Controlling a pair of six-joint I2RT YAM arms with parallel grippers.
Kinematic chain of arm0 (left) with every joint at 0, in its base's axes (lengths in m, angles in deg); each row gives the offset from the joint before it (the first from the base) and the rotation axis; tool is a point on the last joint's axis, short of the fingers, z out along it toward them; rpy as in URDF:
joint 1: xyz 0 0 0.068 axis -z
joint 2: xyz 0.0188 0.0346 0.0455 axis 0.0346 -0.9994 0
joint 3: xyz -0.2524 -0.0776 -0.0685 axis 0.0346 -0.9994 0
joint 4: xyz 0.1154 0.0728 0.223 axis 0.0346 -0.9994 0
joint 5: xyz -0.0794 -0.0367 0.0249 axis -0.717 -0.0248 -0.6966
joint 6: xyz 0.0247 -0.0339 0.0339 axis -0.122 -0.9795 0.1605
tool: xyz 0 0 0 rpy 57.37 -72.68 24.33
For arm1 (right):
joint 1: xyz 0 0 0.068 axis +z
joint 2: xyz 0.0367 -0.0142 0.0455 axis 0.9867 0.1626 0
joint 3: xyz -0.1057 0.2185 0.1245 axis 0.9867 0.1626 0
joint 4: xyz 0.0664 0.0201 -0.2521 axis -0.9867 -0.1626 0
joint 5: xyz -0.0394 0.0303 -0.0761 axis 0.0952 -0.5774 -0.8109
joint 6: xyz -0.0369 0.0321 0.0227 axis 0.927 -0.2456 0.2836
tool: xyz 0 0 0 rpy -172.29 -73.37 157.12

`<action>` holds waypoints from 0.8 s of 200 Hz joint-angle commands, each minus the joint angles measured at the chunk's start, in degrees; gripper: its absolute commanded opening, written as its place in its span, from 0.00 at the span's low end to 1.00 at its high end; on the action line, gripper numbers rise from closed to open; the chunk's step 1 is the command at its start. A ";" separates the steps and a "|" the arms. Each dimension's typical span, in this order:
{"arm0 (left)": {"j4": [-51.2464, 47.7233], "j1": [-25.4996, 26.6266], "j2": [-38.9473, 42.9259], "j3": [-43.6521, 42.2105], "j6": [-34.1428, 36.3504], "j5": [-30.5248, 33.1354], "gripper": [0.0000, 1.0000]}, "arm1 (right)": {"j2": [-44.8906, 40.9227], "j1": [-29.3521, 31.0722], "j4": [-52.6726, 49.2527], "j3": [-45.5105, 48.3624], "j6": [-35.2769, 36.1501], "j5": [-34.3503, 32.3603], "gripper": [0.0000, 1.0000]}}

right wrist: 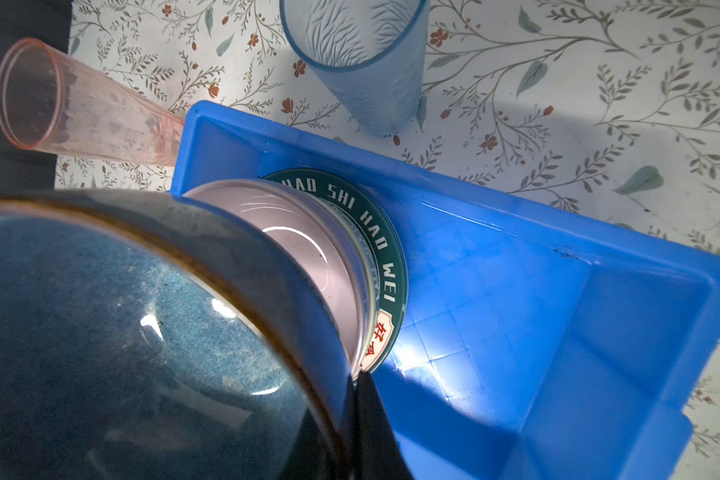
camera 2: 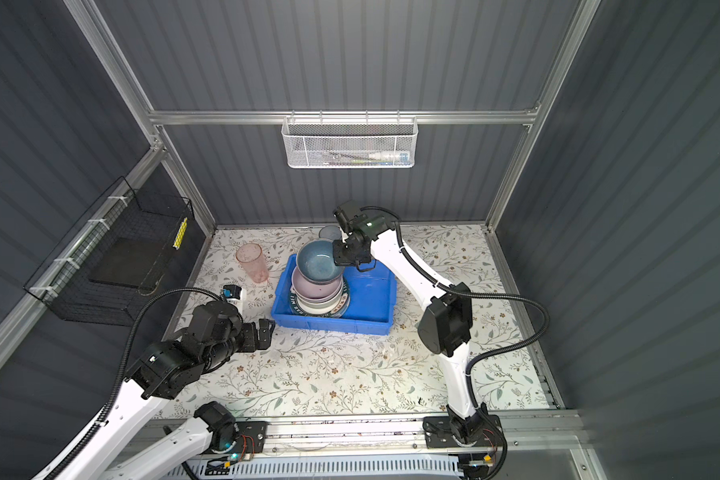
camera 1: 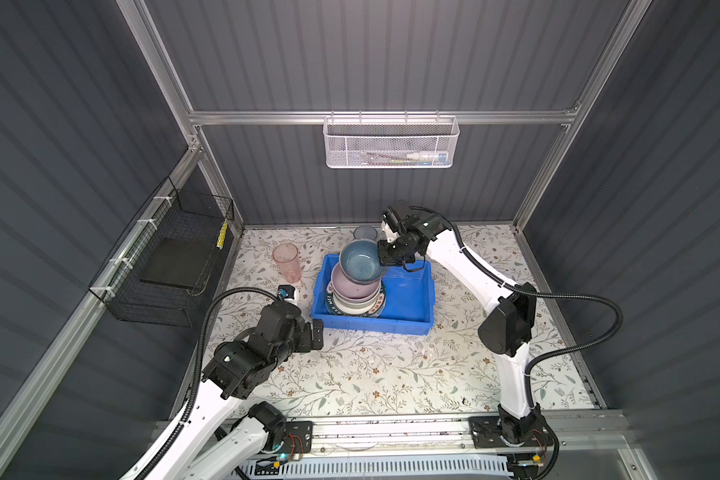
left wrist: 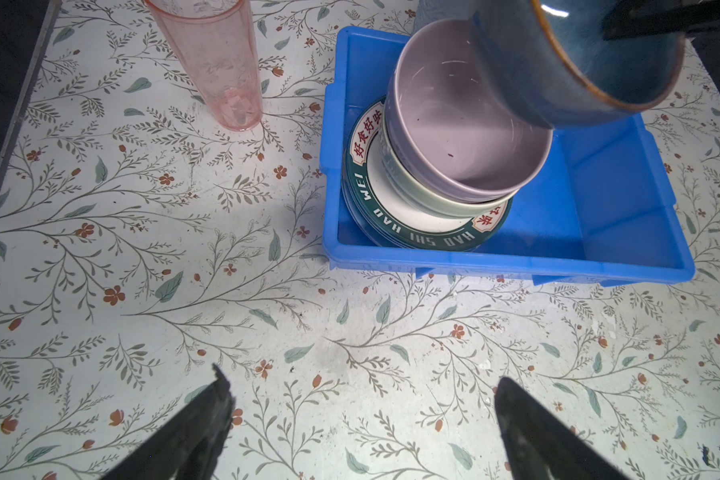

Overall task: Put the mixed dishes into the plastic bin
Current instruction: 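Lift the dark teal bowl and carry it over the bin, then lower the dark teal bowl into the lavender bowl with the right gripper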

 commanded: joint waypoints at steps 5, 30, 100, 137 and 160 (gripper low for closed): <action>-0.12 -0.25 1.24 -0.63 0.84 0.04 1.00 | 1.23 0.81 1.02 -3.57 0.00 -2.04 0.02; -0.16 -0.22 1.80 -1.12 0.52 0.12 1.00 | 3.12 1.41 1.59 -3.81 0.39 -3.59 0.02; -0.52 -0.26 2.25 -1.19 -0.06 0.39 1.00 | 5.92 1.98 2.22 -3.17 0.62 -3.70 0.06; -0.60 -0.22 2.19 -1.16 -0.12 0.46 1.00 | 6.28 2.50 2.46 -2.64 0.70 -3.77 0.16; -0.69 -0.26 2.33 -1.28 -0.19 0.41 1.00 | 6.28 2.85 2.62 -2.37 0.86 -3.77 0.24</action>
